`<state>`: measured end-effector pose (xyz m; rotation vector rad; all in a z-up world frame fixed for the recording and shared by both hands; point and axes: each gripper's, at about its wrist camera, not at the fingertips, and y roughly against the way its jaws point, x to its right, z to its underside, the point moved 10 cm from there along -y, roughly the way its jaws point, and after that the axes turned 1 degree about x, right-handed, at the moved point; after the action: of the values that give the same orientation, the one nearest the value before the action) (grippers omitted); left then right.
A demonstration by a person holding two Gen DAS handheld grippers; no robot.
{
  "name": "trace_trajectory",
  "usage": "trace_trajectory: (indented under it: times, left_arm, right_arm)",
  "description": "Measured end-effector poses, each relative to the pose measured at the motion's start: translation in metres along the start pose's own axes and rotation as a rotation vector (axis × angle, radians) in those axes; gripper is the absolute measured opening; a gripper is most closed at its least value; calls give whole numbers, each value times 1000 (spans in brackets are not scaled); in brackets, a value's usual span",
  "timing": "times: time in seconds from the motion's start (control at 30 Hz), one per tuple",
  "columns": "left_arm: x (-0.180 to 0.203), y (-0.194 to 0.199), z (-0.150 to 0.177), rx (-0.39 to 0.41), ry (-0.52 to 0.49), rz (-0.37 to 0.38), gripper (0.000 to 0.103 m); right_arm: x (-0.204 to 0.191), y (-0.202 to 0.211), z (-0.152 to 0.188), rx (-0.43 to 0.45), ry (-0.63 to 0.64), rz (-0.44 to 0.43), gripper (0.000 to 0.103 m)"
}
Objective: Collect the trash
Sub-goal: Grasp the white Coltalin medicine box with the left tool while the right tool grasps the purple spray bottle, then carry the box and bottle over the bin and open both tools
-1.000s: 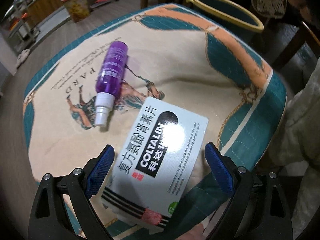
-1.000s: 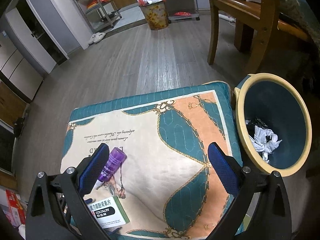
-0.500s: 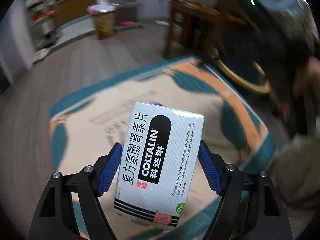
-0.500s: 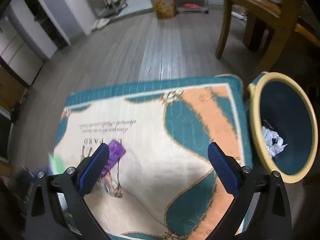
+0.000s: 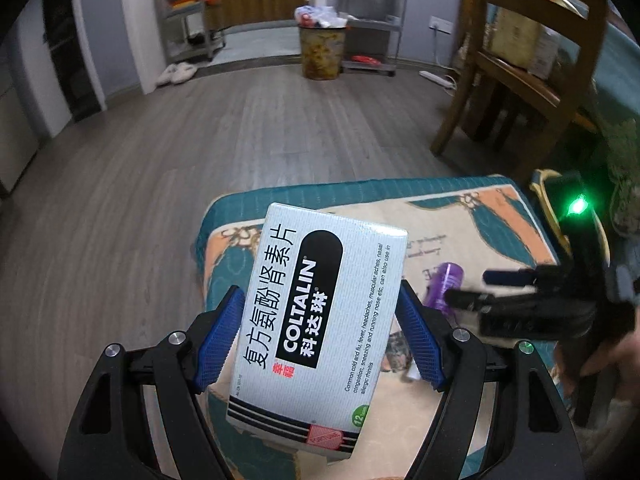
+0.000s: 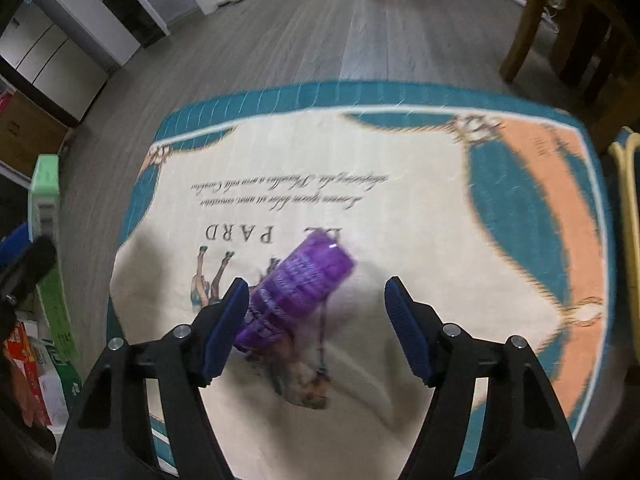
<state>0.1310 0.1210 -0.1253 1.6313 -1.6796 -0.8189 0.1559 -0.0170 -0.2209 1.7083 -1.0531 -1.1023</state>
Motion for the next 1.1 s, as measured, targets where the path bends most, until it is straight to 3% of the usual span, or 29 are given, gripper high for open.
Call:
trace_trajectory:
  times: [0.17, 0.27, 0.33, 0.4, 0.83, 1.1]
  left_arm:
    - [-3, -1, 2, -3, -5, -5, 77]
    - [-3, 0, 3, -4, 0, -8, 77]
    - [0, -1, 2, -5, 2, -12, 77]
    - [3, 1, 1, -3, -2, -12, 77]
    - [28, 11, -14, 30, -28, -10, 77]
    - [74, 9, -36, 56, -67, 17, 77]
  right_arm:
    - [-12, -21, 6, -28, 85, 33, 69]
    - [-16, -26, 7, -22, 140, 45, 64]
    - [-15, -24, 8, -27, 141, 45, 40]
    - [-12, -22, 9, -31, 154, 57, 36]
    - [36, 39, -12, 88, 104, 62, 33]
    - [84, 107, -33, 229, 44, 55, 32]
